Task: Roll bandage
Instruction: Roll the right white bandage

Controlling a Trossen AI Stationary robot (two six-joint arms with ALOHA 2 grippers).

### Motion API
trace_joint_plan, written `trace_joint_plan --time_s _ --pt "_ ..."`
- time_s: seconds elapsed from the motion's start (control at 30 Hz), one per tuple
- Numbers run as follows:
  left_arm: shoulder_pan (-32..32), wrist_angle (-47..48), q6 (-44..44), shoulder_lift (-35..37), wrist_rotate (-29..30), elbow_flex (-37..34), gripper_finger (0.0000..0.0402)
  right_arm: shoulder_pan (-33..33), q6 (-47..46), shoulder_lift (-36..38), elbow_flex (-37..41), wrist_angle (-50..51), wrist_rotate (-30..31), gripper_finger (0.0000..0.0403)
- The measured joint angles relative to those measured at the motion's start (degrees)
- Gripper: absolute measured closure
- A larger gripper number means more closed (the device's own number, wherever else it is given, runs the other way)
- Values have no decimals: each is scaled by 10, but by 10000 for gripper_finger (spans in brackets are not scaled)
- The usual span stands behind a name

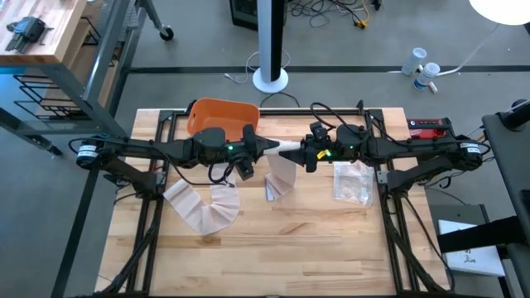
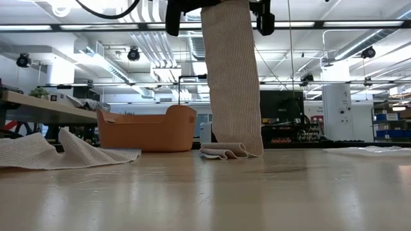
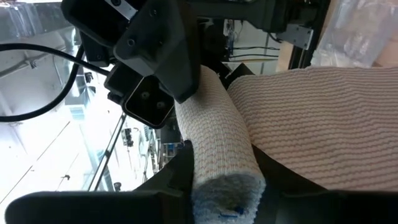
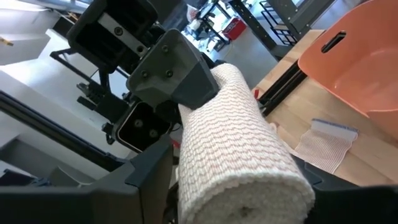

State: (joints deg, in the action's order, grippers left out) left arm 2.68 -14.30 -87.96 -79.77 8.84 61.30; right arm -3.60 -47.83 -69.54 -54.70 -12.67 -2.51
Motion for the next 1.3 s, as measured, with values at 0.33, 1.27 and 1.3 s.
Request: trace_joint_plan --time_s 0.33,1.27,1.3 --pt "-7 3 -10 2 -2 0 321 0 -7 0 0 -5 -8 170" --pt "-27 38 191 16 -9 0 212 0 47 0 4 8 -6 285" --pt "-31 43 220 19 0 -1 200 0 58 0 4 9 -5 286"
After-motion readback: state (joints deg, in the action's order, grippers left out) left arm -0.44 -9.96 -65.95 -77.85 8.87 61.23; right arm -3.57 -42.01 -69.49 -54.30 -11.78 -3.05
